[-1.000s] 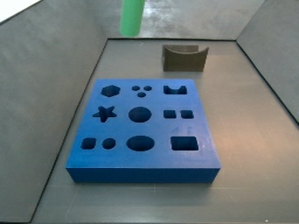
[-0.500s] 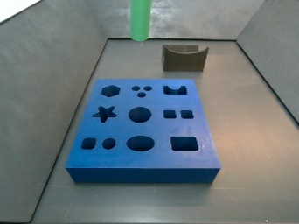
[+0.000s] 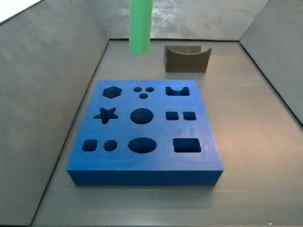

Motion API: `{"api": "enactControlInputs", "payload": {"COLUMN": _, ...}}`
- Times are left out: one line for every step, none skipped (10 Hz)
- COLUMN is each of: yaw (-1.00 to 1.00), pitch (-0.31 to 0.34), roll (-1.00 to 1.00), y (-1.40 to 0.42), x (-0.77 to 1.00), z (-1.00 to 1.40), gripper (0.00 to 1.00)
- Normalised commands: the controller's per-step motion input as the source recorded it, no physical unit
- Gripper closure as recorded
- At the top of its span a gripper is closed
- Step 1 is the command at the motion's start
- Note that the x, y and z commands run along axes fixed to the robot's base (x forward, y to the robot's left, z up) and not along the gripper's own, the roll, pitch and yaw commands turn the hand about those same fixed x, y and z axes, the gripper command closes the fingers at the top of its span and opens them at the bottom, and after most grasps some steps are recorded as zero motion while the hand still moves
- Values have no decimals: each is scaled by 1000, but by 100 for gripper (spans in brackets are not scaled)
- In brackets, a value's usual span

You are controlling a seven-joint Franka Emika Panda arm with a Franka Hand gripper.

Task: Pick up the oval object. Move up. Place the oval object on the fixture. Regrasp the oval object. Move to above the board. Insert the oval object.
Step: Insert the oval object.

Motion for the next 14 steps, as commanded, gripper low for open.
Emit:
{"api": "enactControlInputs", "payload": {"yaw": -840, "pitch": -6, "roll": 0, "y": -357, "x": 9, "z": -120, "gripper": 100}}
{"api": "enactControlInputs", "payload": {"yaw": -840, "pitch": -27, "roll": -20, "y": -314, "x": 23, "z": -71, "gripper": 100}}
{"api": "enactControlInputs", "payload": {"yaw": -831, "pitch": -31, "roll": -36, "y": -277, "x": 66, "z": -69, "gripper": 100}}
{"api": "enactControlInputs", "payload": {"yaw": -883, "pitch": -47, "roll": -27, "y": -266, "x": 0, "z": -89, "gripper": 100}}
{"api": "enactControlInputs", "payload": {"yaw": -900, "pitch": -37, "roll": -20, "y": -251, "x": 9, "z": -94, "gripper": 100}}
{"api": "enactControlInputs", "payload": {"yaw": -917, "pitch": -40, "roll": -17, "y": -231, "x": 0, "z": -123, "gripper": 100}}
{"api": "enactControlInputs", "payload": {"yaw": -929, "pitch": -20, "roll": 0, "y": -223, "x": 3, "z": -183, "gripper": 100}}
{"api": "enactControlInputs", "payload": {"yaw": -943, "pitch": 0, "roll": 0, "y": -209, "x": 0, "z": -266, "gripper": 100}}
{"api": "enactControlInputs", "payload": {"yaw": -974, "pitch": 0, "roll": 0, "y": -151, "x": 0, "z": -349, "gripper": 100}}
{"api": "enactControlInputs", "payload": {"yaw": -983, "pitch": 0, "roll": 0, "y": -137, "x": 0, "z": -371, "gripper": 100}}
{"api": "enactControlInputs", "payload": {"yaw": -991, "pitch": 0, "roll": 0, "y": -129, "x": 0, "z": -377, "gripper": 100}}
{"api": "enactControlInputs", "payload": {"yaw": -989, "pitch": 0, "roll": 0, "y": -131, "x": 0, "z": -337, "gripper": 100}}
{"api": "enactControlInputs", "payload": {"yaw": -994, "pitch": 0, "roll": 0, "y": -129, "x": 0, "z": -329, "gripper": 100}}
{"api": "enactControlInputs", "payload": {"yaw": -980, "pitch": 0, "roll": -13, "y": -126, "x": 0, "z": -226, "gripper": 100}}
